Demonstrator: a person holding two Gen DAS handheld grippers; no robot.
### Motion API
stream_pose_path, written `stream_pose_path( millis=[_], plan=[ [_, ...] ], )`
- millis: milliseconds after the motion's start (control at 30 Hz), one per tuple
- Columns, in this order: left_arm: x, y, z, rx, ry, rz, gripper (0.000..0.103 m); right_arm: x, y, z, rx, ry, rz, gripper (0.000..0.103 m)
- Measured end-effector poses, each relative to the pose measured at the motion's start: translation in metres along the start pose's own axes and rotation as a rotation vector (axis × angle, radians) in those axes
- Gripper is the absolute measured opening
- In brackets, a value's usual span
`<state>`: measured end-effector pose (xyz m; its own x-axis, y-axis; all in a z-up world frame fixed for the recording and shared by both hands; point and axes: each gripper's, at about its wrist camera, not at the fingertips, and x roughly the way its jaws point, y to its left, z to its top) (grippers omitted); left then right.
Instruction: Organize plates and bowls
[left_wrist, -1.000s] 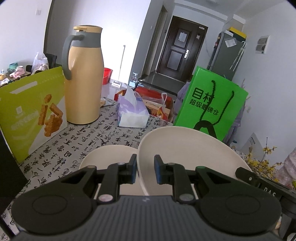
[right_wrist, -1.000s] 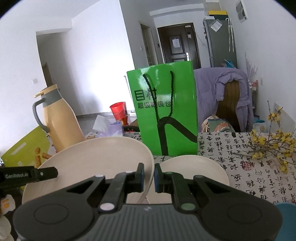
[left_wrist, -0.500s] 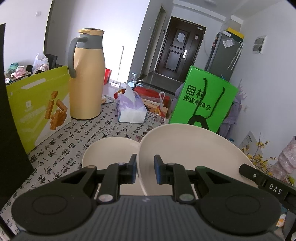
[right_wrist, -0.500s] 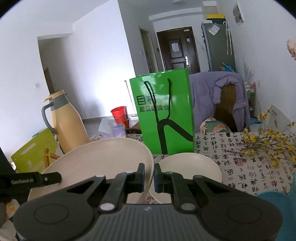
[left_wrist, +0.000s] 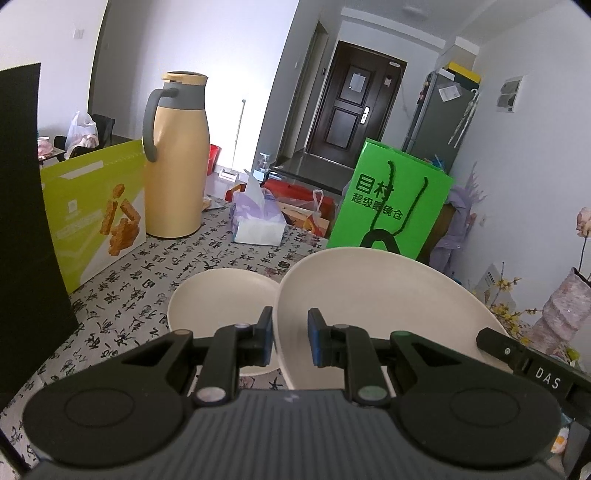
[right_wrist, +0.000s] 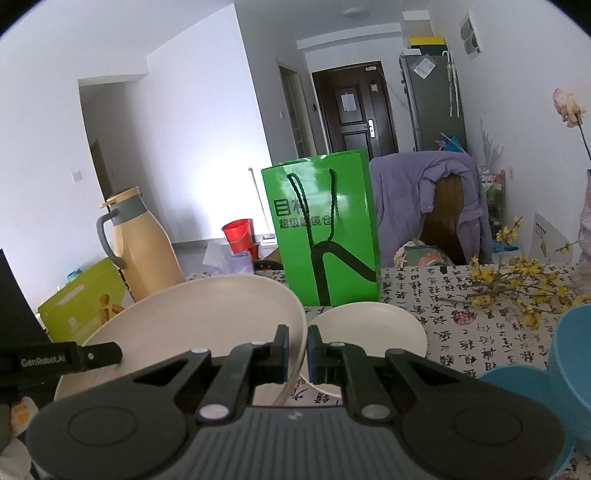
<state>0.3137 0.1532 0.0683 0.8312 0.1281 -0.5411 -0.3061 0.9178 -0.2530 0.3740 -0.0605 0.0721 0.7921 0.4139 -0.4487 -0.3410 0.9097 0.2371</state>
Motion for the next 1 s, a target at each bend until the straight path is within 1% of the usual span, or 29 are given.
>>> stream_pose_path(
  millis=[467,667,1000],
  plan=[
    [-0.036,-0.011,-0.016,-0.005,-0.023,-0.016,0.019,-0.037,-0.005,-0.012,-0.006,-0.022,-0.009,0.01],
    [-0.05,-0.017,-0.027,0.017,-0.035,-0.013,0.019,-0.058,-0.008,-0.021,-0.013,-0.038,-0.015,0.01],
    [-0.073,-0.025,-0.043,0.024,-0.048,-0.032,0.019,-0.091,-0.013,-0.033,-0.018,-0.064,-0.027,0.01]
  ],
)
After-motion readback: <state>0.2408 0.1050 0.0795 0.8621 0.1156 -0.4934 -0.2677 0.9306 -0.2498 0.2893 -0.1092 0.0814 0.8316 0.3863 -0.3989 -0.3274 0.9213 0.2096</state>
